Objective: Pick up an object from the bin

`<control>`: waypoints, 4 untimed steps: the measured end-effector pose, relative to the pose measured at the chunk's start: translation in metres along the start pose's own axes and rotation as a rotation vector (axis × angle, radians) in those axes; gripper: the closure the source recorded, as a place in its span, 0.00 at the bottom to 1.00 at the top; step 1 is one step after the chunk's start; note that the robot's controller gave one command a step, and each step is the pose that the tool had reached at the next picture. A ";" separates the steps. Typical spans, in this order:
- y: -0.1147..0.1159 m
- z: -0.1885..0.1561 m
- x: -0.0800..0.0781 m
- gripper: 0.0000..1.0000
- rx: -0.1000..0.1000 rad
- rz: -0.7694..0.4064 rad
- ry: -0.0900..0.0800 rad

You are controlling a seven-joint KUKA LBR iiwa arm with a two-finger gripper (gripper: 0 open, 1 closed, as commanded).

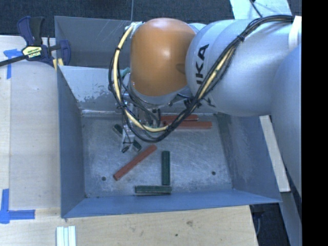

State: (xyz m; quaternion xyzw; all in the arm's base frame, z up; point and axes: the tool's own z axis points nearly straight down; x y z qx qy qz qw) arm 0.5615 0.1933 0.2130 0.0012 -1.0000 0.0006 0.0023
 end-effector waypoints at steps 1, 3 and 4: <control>-0.040 0.102 0.056 0.00 0.001 -0.055 0.005; -0.055 0.142 0.041 1.00 -0.003 -0.098 -0.010; -0.046 -0.008 0.006 1.00 -0.004 -0.028 -0.017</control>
Offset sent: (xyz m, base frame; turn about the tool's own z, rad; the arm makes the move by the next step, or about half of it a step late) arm -0.0535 -0.0380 -0.0973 -0.0552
